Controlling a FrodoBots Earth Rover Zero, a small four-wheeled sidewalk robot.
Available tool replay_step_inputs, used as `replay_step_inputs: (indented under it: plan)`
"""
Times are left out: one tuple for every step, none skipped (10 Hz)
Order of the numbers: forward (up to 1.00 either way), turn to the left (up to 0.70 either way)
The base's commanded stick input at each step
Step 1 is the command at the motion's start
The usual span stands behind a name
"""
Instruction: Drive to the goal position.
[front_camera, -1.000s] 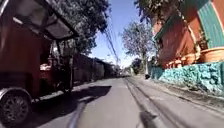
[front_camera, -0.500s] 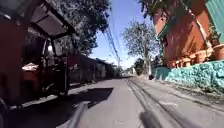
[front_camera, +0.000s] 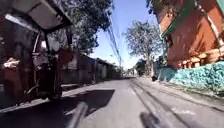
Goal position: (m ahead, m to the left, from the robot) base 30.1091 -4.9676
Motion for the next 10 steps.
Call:
replay_step_inputs:
  plan:
    - [0.85,0.0]
    - [0.85,0.0]
    - [0.85,0.0]
    - [0.85,0.0]
    - [0.85,0.0]
    - [0.85,0.0]
    - [0.85,0.0]
    - [0.85,0.0]
    - [0.85,0.0]
    - [0.85,0.0]
